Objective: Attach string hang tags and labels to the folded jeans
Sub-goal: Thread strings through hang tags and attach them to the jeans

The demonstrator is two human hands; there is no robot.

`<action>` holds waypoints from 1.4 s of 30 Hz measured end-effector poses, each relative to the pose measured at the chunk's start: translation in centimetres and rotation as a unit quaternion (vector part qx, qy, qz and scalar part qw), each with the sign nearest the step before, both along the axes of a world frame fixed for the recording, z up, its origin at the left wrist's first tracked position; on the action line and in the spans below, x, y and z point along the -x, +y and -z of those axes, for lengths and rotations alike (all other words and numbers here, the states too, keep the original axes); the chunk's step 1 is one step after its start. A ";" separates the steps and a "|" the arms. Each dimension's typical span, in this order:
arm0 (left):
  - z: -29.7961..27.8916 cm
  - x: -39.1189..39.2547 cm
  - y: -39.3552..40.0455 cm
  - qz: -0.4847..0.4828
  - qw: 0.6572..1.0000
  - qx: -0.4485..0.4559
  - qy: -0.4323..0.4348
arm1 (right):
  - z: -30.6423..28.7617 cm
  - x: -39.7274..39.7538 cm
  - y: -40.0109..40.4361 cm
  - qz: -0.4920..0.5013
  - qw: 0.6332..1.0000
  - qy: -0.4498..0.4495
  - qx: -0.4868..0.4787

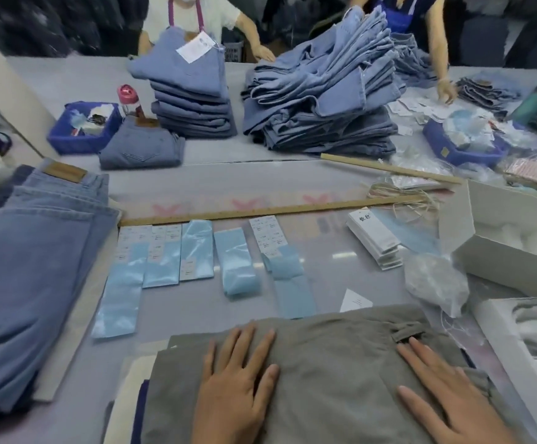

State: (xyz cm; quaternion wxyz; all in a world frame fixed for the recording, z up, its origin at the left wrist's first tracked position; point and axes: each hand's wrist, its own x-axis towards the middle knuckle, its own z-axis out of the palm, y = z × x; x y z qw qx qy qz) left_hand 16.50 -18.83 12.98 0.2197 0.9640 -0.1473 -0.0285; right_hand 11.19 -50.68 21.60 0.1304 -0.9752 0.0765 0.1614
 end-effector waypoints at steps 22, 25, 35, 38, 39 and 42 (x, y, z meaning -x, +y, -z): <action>4.8 -16.3 3.7 -0.245 0.952 0.120 0.140 | 7.8 -30.9 17.5 -0.199 0.975 0.006 -0.096; 6.4 -18.4 3.4 -0.233 0.951 0.095 0.179 | 11.8 -32.6 18.4 -0.193 0.973 0.049 -0.119; 9.4 -20.6 3.8 -0.413 0.760 0.434 0.251 | 17.4 -29.8 19.1 -0.148 0.982 0.003 -0.117; 9.2 -21.5 3.7 -0.441 0.675 0.524 0.276 | 17.6 -30.6 20.0 -0.001 0.988 0.003 -0.153; 9.1 -21.8 3.6 -0.437 0.659 0.543 0.284 | 17.5 -31.0 20.2 0.037 0.985 0.011 -0.169; 9.0 -22.3 3.2 -0.435 0.627 0.575 0.296 | 17.3 -31.5 20.4 0.102 0.973 0.040 -0.204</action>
